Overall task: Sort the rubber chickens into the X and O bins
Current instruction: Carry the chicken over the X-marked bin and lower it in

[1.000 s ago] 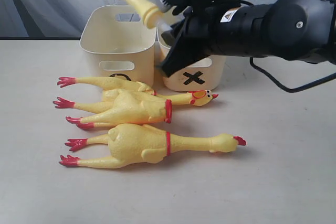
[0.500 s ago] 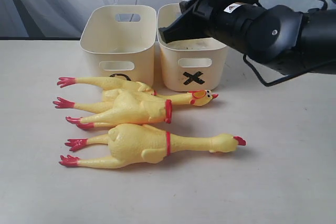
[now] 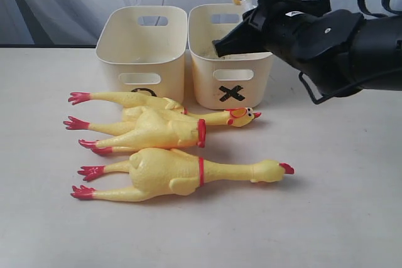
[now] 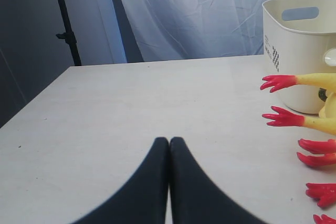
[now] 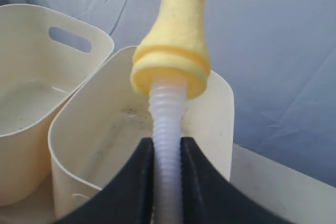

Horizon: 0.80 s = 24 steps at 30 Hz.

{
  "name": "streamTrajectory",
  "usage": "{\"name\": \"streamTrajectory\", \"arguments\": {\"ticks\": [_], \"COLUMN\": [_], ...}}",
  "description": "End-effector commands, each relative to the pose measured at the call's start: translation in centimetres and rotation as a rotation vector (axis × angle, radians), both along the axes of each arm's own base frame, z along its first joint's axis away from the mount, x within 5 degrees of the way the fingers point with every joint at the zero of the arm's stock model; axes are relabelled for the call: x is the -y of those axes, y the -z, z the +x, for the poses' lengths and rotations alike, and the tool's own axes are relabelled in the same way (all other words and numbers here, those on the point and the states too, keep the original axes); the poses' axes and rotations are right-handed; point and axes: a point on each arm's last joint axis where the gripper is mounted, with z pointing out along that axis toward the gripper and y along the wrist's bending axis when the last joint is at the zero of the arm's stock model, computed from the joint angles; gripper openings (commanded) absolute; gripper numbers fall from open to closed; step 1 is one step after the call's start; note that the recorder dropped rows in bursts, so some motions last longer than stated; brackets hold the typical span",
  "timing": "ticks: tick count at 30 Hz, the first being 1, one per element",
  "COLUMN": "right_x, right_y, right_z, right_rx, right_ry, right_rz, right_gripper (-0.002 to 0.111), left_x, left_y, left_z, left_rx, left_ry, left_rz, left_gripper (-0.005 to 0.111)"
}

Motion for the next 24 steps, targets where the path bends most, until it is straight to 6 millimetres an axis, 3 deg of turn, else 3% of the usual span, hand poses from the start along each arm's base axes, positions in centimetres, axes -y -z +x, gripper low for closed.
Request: {"name": "streamTrajectory", "arguments": {"ticks": [1, 6, 14, 18, 24], "right_x": [0.1, -0.4, -0.1, 0.1, -0.7], "right_y": [0.7, 1.8, 1.2, 0.8, 1.7], "right_z": [0.6, 1.6, 2.9, 3.2, 3.2], "right_rx": [0.015, -0.029, -0.060, -0.051, -0.082], "right_ry": [0.006, 0.008, 0.027, 0.077, -0.003], "right_rz": [-0.088, -0.192, -0.499, -0.511, -0.466], "right_gripper": [-0.001, -0.001, -0.001, -0.001, -0.001], "left_x": [0.0, 0.0, 0.0, 0.0, 0.0], "left_y": [-0.1, -0.1, -0.1, -0.1, -0.1], "left_z": [0.0, 0.0, 0.0, 0.0, 0.0], "left_rx": [0.016, 0.016, 0.016, 0.016, 0.016], "left_ry": [0.001, 0.001, 0.001, 0.001, 0.001], "left_rz": [-0.005, -0.005, -0.005, -0.005, -0.005], "left_gripper": [0.000, 0.000, 0.000, 0.000, 0.000]}}
